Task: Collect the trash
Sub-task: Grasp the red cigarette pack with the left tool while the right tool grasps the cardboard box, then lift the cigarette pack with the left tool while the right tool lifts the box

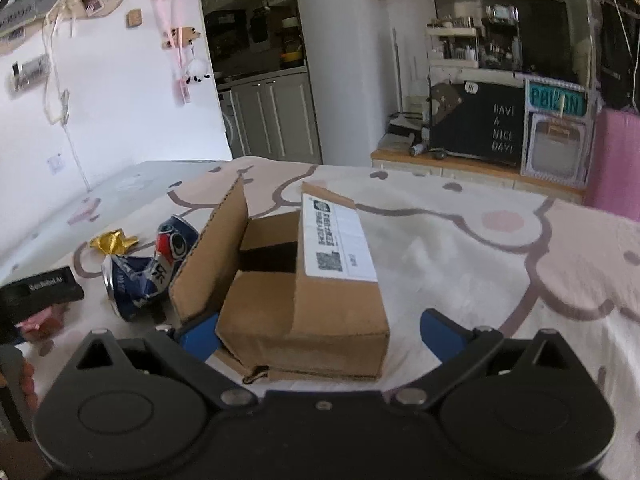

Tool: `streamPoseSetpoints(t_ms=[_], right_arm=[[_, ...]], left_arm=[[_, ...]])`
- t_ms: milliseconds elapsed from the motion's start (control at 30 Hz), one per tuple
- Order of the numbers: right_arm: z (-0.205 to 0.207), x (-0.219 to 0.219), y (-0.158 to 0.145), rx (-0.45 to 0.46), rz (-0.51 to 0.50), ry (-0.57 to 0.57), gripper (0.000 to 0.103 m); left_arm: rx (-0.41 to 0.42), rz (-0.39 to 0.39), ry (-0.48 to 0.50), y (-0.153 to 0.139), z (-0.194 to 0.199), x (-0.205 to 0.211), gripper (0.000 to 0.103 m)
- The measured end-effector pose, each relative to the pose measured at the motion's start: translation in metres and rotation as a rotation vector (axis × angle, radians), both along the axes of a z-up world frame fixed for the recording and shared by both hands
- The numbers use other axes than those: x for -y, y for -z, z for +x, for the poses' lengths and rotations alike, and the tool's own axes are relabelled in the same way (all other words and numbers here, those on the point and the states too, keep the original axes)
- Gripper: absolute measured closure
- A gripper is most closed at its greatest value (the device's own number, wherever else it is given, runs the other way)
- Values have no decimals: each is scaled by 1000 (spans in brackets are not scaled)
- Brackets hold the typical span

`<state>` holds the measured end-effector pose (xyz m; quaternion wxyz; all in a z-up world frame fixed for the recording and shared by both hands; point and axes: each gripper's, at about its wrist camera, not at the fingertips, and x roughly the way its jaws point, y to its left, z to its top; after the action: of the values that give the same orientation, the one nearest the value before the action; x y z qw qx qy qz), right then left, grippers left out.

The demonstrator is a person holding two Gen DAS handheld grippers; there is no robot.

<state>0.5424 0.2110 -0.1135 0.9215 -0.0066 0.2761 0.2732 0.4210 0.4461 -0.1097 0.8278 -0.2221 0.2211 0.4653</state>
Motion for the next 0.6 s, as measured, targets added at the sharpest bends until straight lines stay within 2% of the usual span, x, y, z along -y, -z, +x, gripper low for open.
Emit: streamPoseSetpoints(t_ms=[67, 133, 167, 200, 400, 600], right_arm=[[-1, 4, 0, 1, 11, -4, 3], [-2, 8, -2, 0, 27, -19, 12], [-3, 9, -4, -5, 39, -30, 21], [-3, 10, -5, -10, 44, -41, 22], [-3, 17, -11, -37, 31, -49, 22], [-5, 37, -21, -58, 36, -45, 22]], left_arm=[[12, -2, -5, -1, -3, 0, 27], [17, -7, -8, -3, -6, -1, 35], [10, -5, -3, -3, -7, 0, 42], [-2, -2, 4, -3, -8, 0, 43], [-68, 47, 67, -5, -12, 12, 45], [-77, 76, 137, -23, -19, 35, 45]])
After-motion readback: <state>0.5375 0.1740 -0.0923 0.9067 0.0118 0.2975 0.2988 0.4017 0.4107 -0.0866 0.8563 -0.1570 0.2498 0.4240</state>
